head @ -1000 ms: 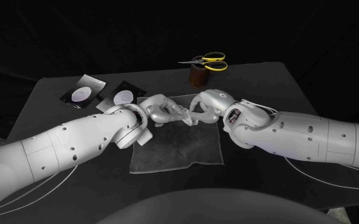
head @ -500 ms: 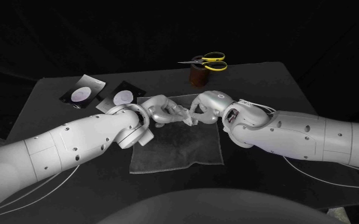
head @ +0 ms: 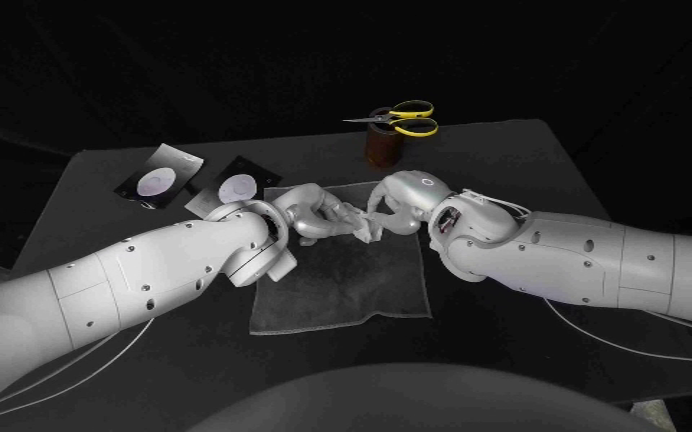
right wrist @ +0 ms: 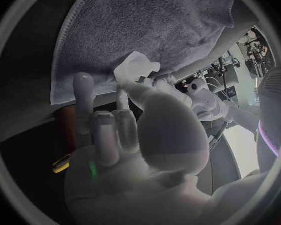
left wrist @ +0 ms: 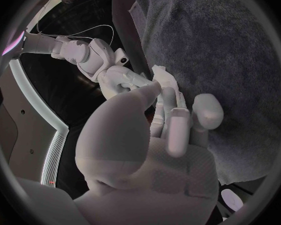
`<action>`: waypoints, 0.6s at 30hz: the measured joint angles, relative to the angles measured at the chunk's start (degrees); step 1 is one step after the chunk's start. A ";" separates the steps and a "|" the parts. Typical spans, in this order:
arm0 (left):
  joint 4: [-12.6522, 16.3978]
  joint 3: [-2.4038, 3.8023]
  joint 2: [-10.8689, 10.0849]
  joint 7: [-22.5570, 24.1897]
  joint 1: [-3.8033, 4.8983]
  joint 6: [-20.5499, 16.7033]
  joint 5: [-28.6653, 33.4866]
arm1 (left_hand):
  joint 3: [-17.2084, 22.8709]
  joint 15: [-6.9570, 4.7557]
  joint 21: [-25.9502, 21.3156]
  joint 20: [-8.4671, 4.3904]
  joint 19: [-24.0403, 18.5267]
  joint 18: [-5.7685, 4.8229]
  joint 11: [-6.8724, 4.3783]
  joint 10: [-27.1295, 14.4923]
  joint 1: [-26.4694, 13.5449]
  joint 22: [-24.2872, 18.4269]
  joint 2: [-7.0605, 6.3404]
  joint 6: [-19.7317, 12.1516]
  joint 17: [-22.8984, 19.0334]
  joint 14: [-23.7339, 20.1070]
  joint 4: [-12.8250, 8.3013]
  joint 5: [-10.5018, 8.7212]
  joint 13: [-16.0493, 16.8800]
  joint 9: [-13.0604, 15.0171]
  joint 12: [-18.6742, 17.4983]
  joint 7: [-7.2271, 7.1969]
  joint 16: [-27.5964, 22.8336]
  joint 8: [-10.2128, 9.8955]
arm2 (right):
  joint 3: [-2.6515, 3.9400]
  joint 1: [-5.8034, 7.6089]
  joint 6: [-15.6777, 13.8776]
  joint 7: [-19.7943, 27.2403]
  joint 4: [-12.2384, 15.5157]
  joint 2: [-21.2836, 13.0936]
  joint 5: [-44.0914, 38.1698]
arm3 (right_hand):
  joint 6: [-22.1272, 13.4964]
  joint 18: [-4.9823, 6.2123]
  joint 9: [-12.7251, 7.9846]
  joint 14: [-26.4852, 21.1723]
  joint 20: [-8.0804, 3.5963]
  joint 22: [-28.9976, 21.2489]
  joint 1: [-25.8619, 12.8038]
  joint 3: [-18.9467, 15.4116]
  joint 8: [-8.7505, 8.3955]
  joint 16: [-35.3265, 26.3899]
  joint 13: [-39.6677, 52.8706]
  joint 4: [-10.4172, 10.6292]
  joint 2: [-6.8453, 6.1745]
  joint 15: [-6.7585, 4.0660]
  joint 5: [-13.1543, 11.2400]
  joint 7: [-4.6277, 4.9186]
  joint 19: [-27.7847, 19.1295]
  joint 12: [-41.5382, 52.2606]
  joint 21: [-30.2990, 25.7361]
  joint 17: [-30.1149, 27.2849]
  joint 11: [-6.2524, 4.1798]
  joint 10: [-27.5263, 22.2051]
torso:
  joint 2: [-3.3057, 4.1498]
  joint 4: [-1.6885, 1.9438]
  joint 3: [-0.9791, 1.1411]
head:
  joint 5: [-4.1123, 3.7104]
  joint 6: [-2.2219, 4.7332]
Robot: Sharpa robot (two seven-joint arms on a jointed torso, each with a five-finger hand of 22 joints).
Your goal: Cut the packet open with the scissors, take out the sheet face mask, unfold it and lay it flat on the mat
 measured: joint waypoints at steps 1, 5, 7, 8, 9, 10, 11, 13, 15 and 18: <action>0.00 0.00 0.01 -0.01 0.00 -0.01 -0.01 | 0.00 0.00 0.00 0.00 0.00 0.00 0.00 0.00 0.00 0.00 0.00 0.00 0.00 0.00 0.00 0.00 0.00 0.00 0.00 0.00 0.00 0.00 | 0.00 0.01 -0.55 0.21 -0.17 0.05 0.00 | 0.17 -0.01 0.01 -0.17 0.07 0.15 0.03 0.21 0.22 0.01 0.00 0.01 0.03 -0.17 -0.10 0.01 0.24 0.26 0.41 0.00 0.00 0.00 | 0.00 0.00 0.01 | -0.01 0.00; -0.13 0.00 0.16 -0.04 0.00 -0.03 -0.03 | 0.00 0.00 0.00 0.00 0.00 0.00 0.00 0.00 -0.02 0.00 -0.02 0.00 0.00 0.00 0.00 0.00 0.00 0.00 0.02 0.00 -0.01 0.00 | 0.01 0.06 -2.40 0.85 -0.61 0.08 0.19 | 0.34 -0.21 0.02 -0.18 -0.22 0.66 0.23 0.66 0.43 0.31 -0.01 0.19 0.23 -0.18 -0.22 0.03 0.59 1.15 1.43 0.00 -0.19 -0.20 | 0.00 0.00 0.01 | -0.02 0.00; -0.19 0.00 0.24 -0.05 0.00 -0.04 -0.04 | 0.00 0.00 0.00 0.00 0.00 0.00 0.00 0.00 -0.16 0.00 -0.16 0.00 0.00 0.00 0.00 0.00 0.04 -0.01 0.27 0.00 -0.01 0.00 | 0.02 0.09 -3.27 1.16 -0.77 0.04 0.48 | 0.34 -0.37 0.02 -0.18 -0.04 0.71 0.38 0.81 0.43 0.31 -0.03 0.34 0.37 -0.18 -0.23 0.03 0.78 1.32 1.54 0.01 -0.19 -0.20 | 0.01 0.00 0.02 | -0.03 0.00; -0.23 0.00 0.29 -0.06 0.00 -0.04 -0.04 | 0.00 0.00 0.00 0.00 0.00 0.00 0.00 0.00 -0.24 0.00 -0.24 0.00 0.00 0.00 0.00 0.00 0.06 0.00 0.28 0.00 0.00 0.00 | 0.03 0.10 -3.70 1.29 -0.89 0.02 0.73 | 0.34 -0.37 0.02 -0.18 -0.04 0.73 0.38 0.86 0.43 0.32 -0.04 0.39 0.38 -0.18 -0.17 0.03 0.78 1.32 1.54 0.01 -0.19 -0.20 | 0.01 0.00 0.02 | -0.03 0.00; -0.31 0.00 0.35 -0.06 0.00 -0.04 -0.05 | 0.00 0.00 0.00 0.00 0.00 0.00 0.00 0.00 -0.29 0.00 -0.29 0.00 0.00 0.00 0.00 0.00 0.06 -0.01 0.28 0.00 0.18 0.00 | 0.03 0.14 -4.19 1.49 -1.06 -0.02 1.16 | 0.34 -0.38 0.02 -0.19 -0.04 0.75 0.45 0.88 0.43 0.32 -0.05 0.41 0.44 -0.18 -0.06 0.03 0.78 1.45 1.54 0.01 -0.19 -0.20 | 0.01 0.00 0.03 | -0.03 0.00; -0.38 0.00 0.39 -0.07 0.00 -0.04 -0.05 | 0.00 0.00 0.00 0.00 0.00 0.00 0.00 0.00 -0.30 0.00 -0.29 0.00 0.00 0.00 0.00 0.00 0.06 -0.01 0.28 0.00 0.21 0.00 | 0.03 0.18 -4.51 1.61 -1.17 -0.06 1.59 | 0.34 -0.38 0.02 -0.19 -0.04 0.76 0.45 0.88 0.43 0.32 -0.05 0.42 0.44 -0.18 -0.03 0.03 0.78 1.60 1.54 0.02 -0.22 -0.17 | 0.02 0.00 0.03 | -0.01 0.00; -0.46 0.00 0.44 -0.07 0.00 -0.05 -0.05 | 0.00 0.00 -0.01 0.00 0.00 0.00 0.00 0.00 -0.51 0.00 -0.07 0.00 0.00 0.00 0.00 0.00 0.06 -0.01 0.28 0.00 0.21 0.00 | 0.04 0.23 -4.78 1.72 -1.30 -0.09 2.16 | 0.34 -0.38 0.02 -0.18 -0.05 0.76 0.46 0.88 0.43 0.32 -0.05 0.42 0.45 -0.18 -0.02 0.03 0.79 1.60 1.54 0.02 -0.31 -0.08 | 0.02 0.00 0.03 | 0.01 0.00; -0.64 0.00 0.55 -0.08 0.00 -0.07 -0.06 | 0.00 0.00 -0.01 0.00 0.00 0.00 0.00 0.00 -0.53 -0.01 -0.06 0.00 0.00 0.00 0.00 0.00 0.06 -0.01 0.28 0.00 0.21 0.00 | 0.07 0.37 -5.30 1.97 -1.61 -0.24 3.83 | 0.34 -0.40 0.02 -0.19 -0.22 0.76 0.46 0.97 0.43 0.32 -0.04 0.34 0.45 -0.18 -0.01 0.03 0.97 1.61 1.54 0.02 -0.40 0.01 | 0.02 -0.01 0.03 | 0.06 0.00; -0.76 0.00 0.62 -0.09 0.00 -0.10 -0.06 | 0.00 0.00 -0.01 0.00 0.00 0.00 0.00 0.00 -0.52 -0.01 -0.06 0.00 0.00 0.00 0.00 0.00 0.06 -0.01 0.28 0.00 0.21 0.00 | 0.10 0.45 -5.58 2.07 -1.80 -0.43 5.46 | 0.34 -0.40 0.02 -0.19 -0.22 0.76 0.60 1.06 0.43 0.31 -0.04 0.25 0.59 -0.18 -0.01 0.03 0.97 1.61 1.54 0.03 -0.40 0.01 | 0.02 -0.01 0.03 | 0.10 0.00; -0.96 0.00 0.78 -0.12 -0.01 -0.18 -0.07 | 0.00 0.00 -0.01 0.00 -0.01 0.00 0.00 0.00 -0.52 -0.01 -0.06 -0.01 0.00 0.00 0.00 0.00 0.06 -0.01 0.28 0.01 0.21 0.00 | 0.10 0.51 -5.67 2.09 -2.10 -0.73 8.24 | 0.34 -0.41 0.02 -0.19 -0.22 0.76 0.60 1.26 0.43 0.31 -0.03 0.35 0.59 -0.17 -0.01 0.03 0.97 1.61 1.54 0.06 -0.40 0.01 | 0.02 -0.03 0.03 | 0.13 0.00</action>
